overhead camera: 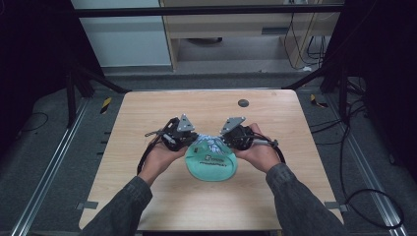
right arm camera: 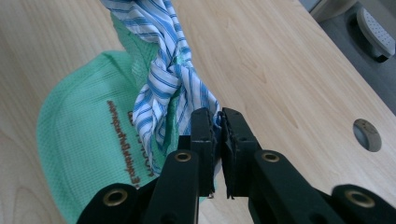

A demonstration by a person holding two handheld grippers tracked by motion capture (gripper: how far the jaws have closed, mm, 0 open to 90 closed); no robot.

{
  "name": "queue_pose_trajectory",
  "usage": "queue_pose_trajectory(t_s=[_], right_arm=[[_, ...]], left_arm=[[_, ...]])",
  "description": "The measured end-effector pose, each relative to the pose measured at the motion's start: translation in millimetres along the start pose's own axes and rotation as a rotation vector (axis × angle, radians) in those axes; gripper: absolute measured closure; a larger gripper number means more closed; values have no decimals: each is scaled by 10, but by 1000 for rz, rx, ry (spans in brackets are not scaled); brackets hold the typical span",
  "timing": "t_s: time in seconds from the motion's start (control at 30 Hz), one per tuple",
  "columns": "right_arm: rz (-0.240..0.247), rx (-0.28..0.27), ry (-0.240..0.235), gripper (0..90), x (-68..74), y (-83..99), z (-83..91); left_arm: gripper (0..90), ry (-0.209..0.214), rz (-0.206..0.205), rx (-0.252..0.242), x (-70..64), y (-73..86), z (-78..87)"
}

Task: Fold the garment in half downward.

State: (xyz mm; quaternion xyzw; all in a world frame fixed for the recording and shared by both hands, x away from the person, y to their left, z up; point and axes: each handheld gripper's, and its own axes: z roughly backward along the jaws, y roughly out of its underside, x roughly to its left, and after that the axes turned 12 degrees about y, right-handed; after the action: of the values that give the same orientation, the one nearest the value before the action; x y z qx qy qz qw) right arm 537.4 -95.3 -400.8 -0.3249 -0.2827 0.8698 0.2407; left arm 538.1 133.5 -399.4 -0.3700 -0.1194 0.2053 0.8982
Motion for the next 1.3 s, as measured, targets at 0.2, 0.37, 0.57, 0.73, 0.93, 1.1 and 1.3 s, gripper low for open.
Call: queue_pose_trajectory(t_s=[0.2,0.37,0.57,0.73,0.93,1.1,1.3], right_arm=[[9,-5,-18,841,117,88,5],[7,-13,-29,841,187,139,22],[26,-14,-39,840,288,201,41],[29,-16,-51,839,340,252,43],[33,-13,-54,834,370,287,54],[33,-10,-59,832,394,315,55],[36,-4,-81,823,460,377,61]], left_arm=[[864,10,-2,3,-92,110,-16],[864,21,5,-10,-162,193,-11],[864,35,10,-10,-234,299,-23],[864,44,16,-12,-285,362,-47],[863,50,20,-15,-333,405,-65],[863,57,21,-16,-356,426,-73],[861,67,27,-18,-406,493,-79]])
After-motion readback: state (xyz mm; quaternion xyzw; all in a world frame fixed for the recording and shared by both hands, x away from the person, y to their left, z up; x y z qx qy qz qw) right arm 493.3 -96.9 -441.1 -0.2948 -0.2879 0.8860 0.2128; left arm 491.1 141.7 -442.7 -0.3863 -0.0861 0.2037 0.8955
